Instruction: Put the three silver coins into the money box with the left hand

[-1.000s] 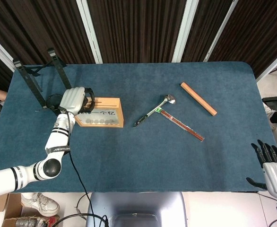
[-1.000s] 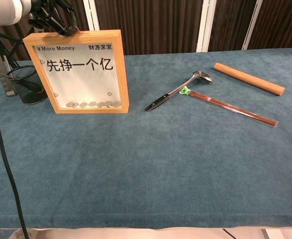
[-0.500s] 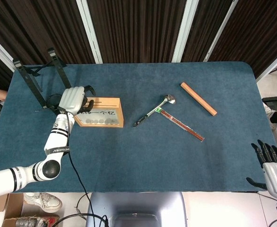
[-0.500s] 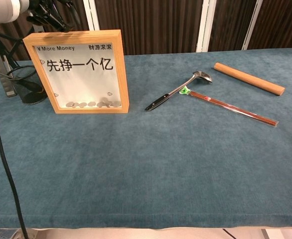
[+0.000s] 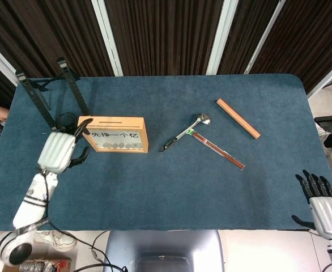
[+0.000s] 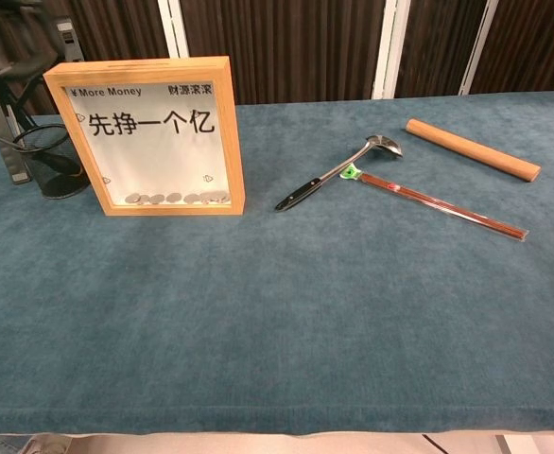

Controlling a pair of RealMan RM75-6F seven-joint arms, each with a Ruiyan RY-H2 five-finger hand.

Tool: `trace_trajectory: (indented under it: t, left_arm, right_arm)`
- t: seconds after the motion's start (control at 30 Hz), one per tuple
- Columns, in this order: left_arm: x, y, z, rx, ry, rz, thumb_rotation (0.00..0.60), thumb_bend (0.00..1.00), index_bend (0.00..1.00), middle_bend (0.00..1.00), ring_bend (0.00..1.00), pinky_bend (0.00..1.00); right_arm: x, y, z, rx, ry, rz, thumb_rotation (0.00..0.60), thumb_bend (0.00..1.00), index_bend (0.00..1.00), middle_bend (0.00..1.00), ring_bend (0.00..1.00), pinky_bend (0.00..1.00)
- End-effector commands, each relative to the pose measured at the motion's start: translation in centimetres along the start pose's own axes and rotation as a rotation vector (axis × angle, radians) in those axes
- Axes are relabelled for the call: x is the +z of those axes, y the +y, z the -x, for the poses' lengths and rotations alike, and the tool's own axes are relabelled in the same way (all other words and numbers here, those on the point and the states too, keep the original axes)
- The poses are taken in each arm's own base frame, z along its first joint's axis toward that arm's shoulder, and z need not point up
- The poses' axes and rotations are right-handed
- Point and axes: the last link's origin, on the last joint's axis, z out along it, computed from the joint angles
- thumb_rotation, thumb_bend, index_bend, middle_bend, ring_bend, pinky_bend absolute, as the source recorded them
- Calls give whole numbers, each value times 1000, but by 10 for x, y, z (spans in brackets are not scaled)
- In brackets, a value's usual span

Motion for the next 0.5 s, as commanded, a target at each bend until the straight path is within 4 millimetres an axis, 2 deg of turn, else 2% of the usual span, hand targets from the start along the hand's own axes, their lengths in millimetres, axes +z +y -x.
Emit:
trace_trajectory:
  t: [0.03, 0.1, 0.2, 0.5]
  left_arm:
    - [-151, -64, 29, 56, -18, -93, 600, 419, 12, 16, 0, 39]
    - [-179, -72, 41, 63, -9, -136, 600, 417, 1, 0, 0, 6]
    - [-203, -79, 55, 37, -60, -162, 600, 412, 0, 0, 0, 0]
    - [-205, -88, 47, 54, -37, -170, 600, 407, 0, 0, 0, 0]
  right_arm:
    - [3, -6, 7, -17, -21, -9, 600, 151, 0, 0, 0, 0]
    - [4, -9, 10, -30, -33, -13, 600, 151, 0, 0, 0, 0]
    - [5, -13, 13, -42, -38, -23, 600, 152, 0, 0, 0, 0]
    - [4, -20, 20, -66, -47, -40, 600, 152, 0, 0, 0, 0]
